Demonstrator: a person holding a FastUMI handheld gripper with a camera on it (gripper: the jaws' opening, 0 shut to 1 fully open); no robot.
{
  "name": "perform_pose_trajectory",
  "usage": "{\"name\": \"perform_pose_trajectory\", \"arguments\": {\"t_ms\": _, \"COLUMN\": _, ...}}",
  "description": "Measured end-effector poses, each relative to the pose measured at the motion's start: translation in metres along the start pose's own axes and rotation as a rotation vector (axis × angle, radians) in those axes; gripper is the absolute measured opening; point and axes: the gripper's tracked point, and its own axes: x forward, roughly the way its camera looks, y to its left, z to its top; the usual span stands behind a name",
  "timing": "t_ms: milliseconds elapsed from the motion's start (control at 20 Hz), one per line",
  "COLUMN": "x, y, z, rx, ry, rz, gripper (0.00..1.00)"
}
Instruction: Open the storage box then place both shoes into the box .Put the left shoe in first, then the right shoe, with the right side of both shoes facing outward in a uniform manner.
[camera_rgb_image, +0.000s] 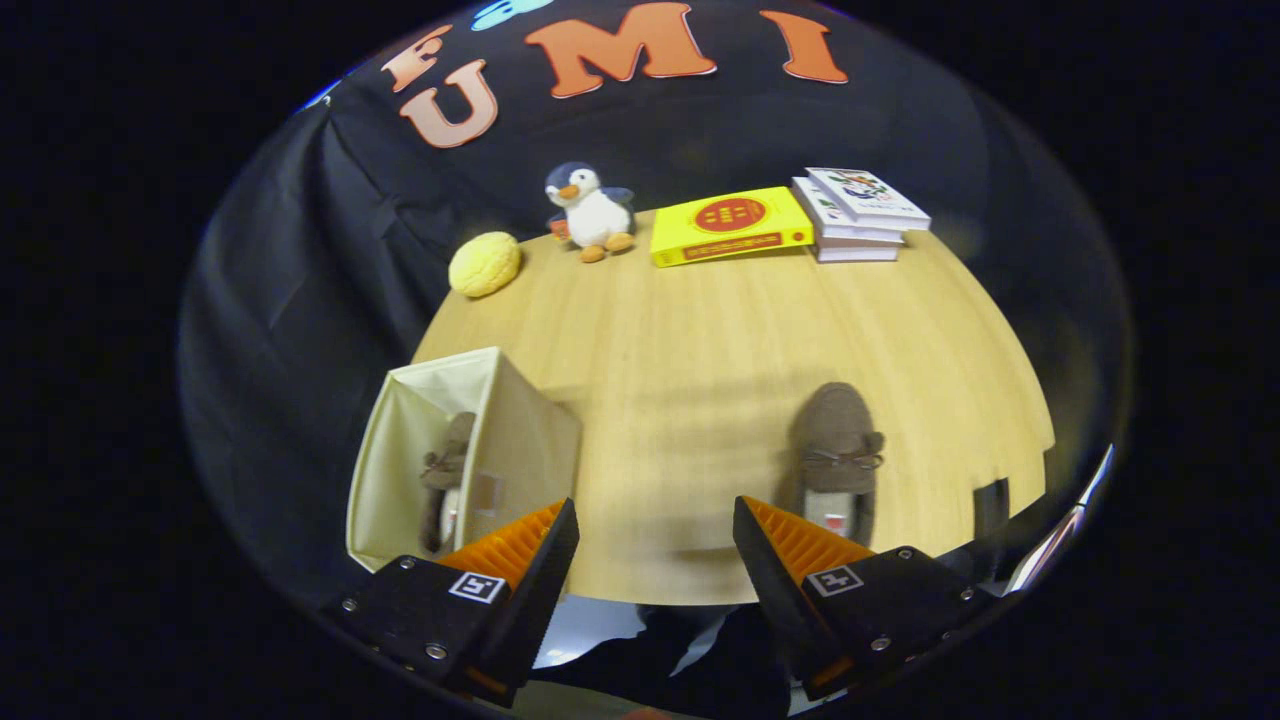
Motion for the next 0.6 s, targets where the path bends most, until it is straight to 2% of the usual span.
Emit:
{"name": "perform_pose_trajectory", "arguments": {"t_ms": 200, "x": 0.013, "y": -0.072, "z": -0.018, "rx": 0.000, "ry": 0.018, "rz": -0.088, "gripper": 0.94}}
{"name": "perform_pose_trajectory", "arguments": {"t_ms": 300, "x": 0.023, "y": -0.097, "z": -0.030, "rx": 0.018, "ry": 0.036, "rz": -0.104, "gripper": 0.93}}
{"name": "perform_pose_trajectory", "arguments": {"t_ms": 500, "x": 0.049, "y": -0.134, "z": -0.048, "rx": 0.004, "ry": 0.060, "rz": -0.130, "gripper": 0.83}}
{"name": "perform_pose_trajectory", "arguments": {"t_ms": 600, "x": 0.065, "y": -0.143, "z": -0.049, "rx": -0.004, "ry": 0.052, "rz": -0.133, "gripper": 0.76}}
